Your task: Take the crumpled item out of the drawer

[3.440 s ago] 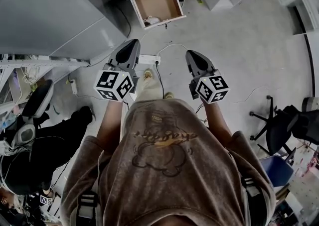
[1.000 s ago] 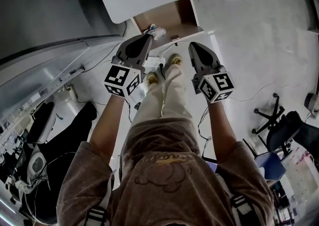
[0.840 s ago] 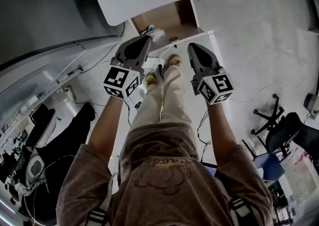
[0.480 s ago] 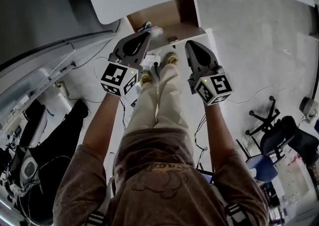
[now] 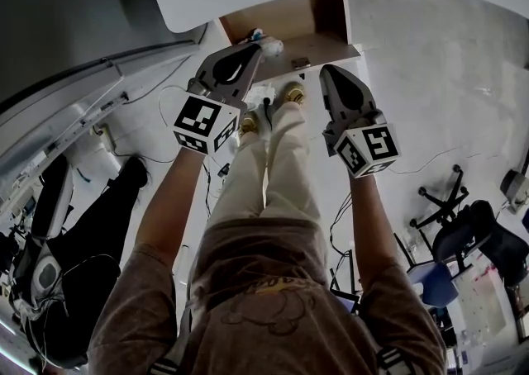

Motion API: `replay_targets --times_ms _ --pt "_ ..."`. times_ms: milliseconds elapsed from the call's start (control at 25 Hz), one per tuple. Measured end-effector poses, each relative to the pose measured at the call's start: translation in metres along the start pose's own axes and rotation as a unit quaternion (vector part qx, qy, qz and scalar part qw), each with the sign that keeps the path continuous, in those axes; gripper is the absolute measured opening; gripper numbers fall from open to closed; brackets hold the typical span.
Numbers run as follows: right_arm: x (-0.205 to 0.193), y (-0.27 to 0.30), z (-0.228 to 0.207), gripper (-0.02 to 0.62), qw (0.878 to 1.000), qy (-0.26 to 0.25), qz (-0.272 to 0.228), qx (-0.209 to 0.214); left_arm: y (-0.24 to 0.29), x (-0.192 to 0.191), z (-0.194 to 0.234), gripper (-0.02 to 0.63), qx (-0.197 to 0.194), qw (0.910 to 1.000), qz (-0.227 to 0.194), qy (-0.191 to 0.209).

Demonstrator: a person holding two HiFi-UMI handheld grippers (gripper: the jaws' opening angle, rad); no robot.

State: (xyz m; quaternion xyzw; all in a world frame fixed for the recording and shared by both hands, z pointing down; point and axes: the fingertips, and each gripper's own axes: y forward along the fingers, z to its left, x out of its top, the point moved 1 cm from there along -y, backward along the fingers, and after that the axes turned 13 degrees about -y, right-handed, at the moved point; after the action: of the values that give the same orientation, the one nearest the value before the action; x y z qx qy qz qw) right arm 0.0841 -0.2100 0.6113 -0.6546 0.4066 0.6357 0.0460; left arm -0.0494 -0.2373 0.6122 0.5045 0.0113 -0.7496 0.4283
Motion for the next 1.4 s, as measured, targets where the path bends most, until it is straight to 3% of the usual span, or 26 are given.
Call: replay_targets --times_ms 200,840,1120,1400 --pt "-0.001 0.0 -0.002 -0.003 1.0 0.002 0.0 0.0 0.002 -0.005 0.0 0.02 0.005 0.9999 0.009 -0.001" --pt "-0.003 -0.003 -0.009 -0.003 1.0 0.008 0.001 0.007 0.015 -0.019 -0.001 0.286 0.001 0.9977 0.067 0.01" --pt "-0.008 -0.001 -0.015 -0.003 1.0 0.012 0.006 0.009 0.033 -0.037 0.015 0.328 0.014 0.9927 0.115 0.034" --pt "-0.01 -0.003 -0.022 -0.003 1.0 0.016 0.007 0.006 0.052 -0.062 0.028 0.328 0.024 0.9814 0.178 0.069"
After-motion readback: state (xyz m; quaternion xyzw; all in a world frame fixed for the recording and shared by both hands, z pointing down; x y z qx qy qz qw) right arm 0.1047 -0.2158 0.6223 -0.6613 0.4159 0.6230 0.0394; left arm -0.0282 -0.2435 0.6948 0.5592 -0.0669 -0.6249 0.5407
